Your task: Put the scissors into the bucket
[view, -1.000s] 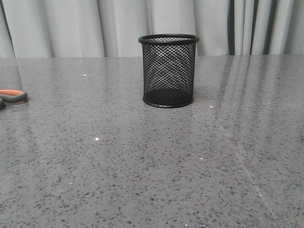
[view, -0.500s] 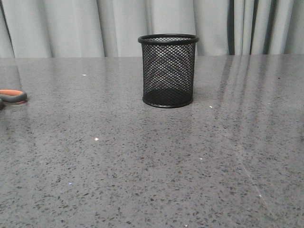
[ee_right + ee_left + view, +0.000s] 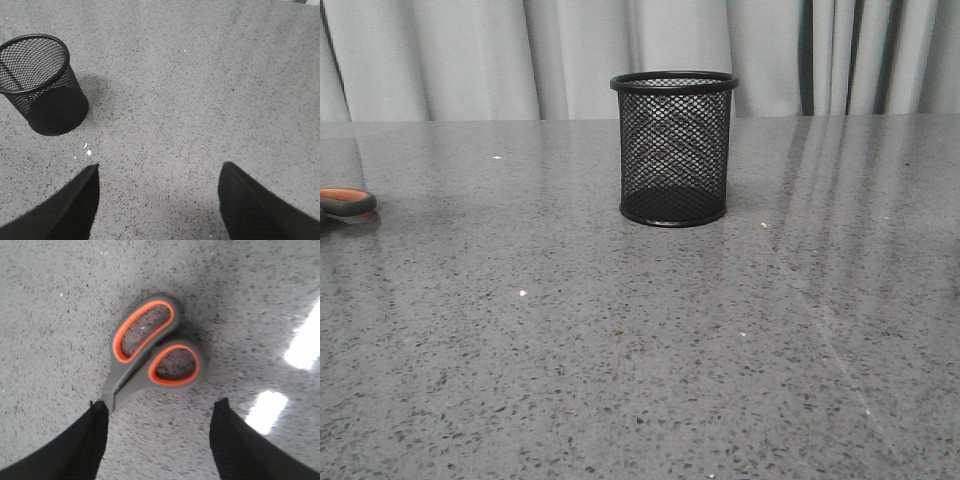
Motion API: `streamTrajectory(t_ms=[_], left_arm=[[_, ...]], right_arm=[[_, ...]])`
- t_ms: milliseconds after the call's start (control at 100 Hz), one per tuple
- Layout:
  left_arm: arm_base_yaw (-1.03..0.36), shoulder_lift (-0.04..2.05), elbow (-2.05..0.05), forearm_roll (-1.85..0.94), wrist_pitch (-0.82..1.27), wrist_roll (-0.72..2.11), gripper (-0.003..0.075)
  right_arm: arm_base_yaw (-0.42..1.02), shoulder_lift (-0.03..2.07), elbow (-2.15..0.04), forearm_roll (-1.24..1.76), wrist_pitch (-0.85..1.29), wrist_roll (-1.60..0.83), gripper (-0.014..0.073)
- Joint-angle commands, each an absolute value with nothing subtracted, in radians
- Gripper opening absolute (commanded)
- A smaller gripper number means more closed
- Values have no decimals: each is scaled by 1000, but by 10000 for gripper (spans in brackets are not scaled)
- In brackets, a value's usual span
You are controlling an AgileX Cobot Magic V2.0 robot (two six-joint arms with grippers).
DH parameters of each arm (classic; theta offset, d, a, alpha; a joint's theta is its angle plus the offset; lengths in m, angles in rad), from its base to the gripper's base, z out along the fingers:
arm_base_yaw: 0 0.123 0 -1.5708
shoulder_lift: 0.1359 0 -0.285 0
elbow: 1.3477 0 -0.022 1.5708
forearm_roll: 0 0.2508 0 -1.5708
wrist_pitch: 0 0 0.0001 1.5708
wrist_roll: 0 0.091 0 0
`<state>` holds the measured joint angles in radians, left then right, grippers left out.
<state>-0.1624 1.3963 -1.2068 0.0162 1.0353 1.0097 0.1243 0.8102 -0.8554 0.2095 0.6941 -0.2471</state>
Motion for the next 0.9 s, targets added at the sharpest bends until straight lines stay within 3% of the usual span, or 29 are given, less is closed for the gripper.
streamTrajectory(t_ms=[0, 360, 890], left_arm=[[-135, 1449, -1308, -13, 1073, 1090, 384], [-9, 1571, -1399, -58, 1170, 1383, 373], [-5, 1682, -1399, -60, 1094, 1544, 373]], right_arm=[[126, 811, -892, 219, 649, -261, 457], [192, 813, -892, 219, 652, -273, 457], [197, 813, -892, 219, 650, -278, 457]])
